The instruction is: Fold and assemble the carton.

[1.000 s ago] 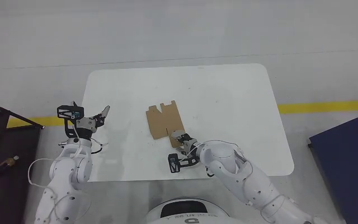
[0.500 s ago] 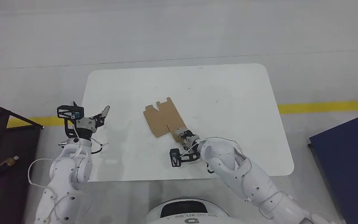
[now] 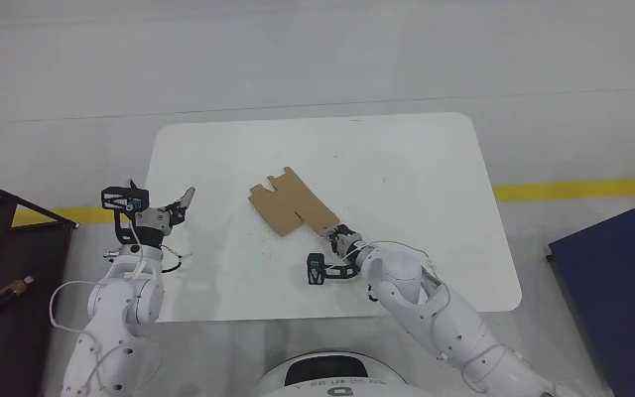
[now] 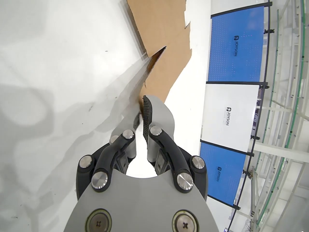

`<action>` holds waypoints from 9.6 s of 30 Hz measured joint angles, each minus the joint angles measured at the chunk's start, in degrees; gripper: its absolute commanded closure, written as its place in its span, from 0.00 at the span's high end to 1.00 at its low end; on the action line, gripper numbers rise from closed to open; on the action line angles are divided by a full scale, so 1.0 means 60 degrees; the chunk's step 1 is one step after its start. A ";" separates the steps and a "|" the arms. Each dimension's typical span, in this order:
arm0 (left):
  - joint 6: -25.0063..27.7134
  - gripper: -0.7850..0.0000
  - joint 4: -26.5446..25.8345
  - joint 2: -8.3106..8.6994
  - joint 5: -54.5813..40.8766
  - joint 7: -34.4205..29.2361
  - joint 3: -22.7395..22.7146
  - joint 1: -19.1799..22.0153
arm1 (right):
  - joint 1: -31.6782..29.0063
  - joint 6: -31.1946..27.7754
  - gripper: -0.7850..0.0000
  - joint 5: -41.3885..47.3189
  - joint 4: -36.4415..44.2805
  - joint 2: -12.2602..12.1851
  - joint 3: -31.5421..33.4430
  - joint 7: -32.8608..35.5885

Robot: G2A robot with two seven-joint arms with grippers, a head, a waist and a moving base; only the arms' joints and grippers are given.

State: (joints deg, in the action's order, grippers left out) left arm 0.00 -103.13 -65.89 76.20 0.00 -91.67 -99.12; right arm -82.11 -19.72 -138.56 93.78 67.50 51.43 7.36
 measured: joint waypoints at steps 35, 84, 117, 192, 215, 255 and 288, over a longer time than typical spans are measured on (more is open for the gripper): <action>0.5419 1.00 0.1379 0.0555 0.4143 0.3816 0.0217 -0.0130 | -0.1294 0.1815 0.00 0.2174 0.1848 -0.0249 0.2070 -0.1030; 0.2784 0.00 0.2186 0.0245 0.4448 0.3386 0.2837 0.1579 | -0.1457 0.2778 1.00 0.2152 0.2796 0.0075 0.1432 -0.0995; 0.9043 0.00 0.2710 0.0386 -0.8037 -0.2504 0.2275 0.2313 | -0.0667 -0.2488 1.00 1.2148 0.0395 0.0096 0.2514 -0.4598; 0.9526 1.00 0.3150 0.1268 -1.3322 -0.6055 0.2027 0.2966 | 0.1293 -0.6382 0.00 2.0822 -0.1096 0.0370 0.0653 -0.3080; 0.9527 1.00 0.3150 0.1268 -1.3322 -0.6056 0.2026 0.2966 | 0.1687 0.4129 0.00 4.4953 -0.1521 0.0732 0.0198 0.8354; 0.9526 1.00 0.3150 0.1268 -1.3322 -0.6055 0.2026 0.2966 | 0.1766 -0.3701 0.00 2.8637 -0.2866 0.1006 0.1733 0.2556; 0.8905 0.90 0.4729 0.0592 -1.6397 -0.6457 0.5198 0.4739 | 0.2257 -0.3948 0.00 2.2060 -0.3677 0.2072 0.0330 -0.4332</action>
State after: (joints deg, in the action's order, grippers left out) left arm 53.43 -74.76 -62.34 -22.18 -38.74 -60.49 -70.69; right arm -68.57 -43.41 -6.20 71.72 79.93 53.40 -18.63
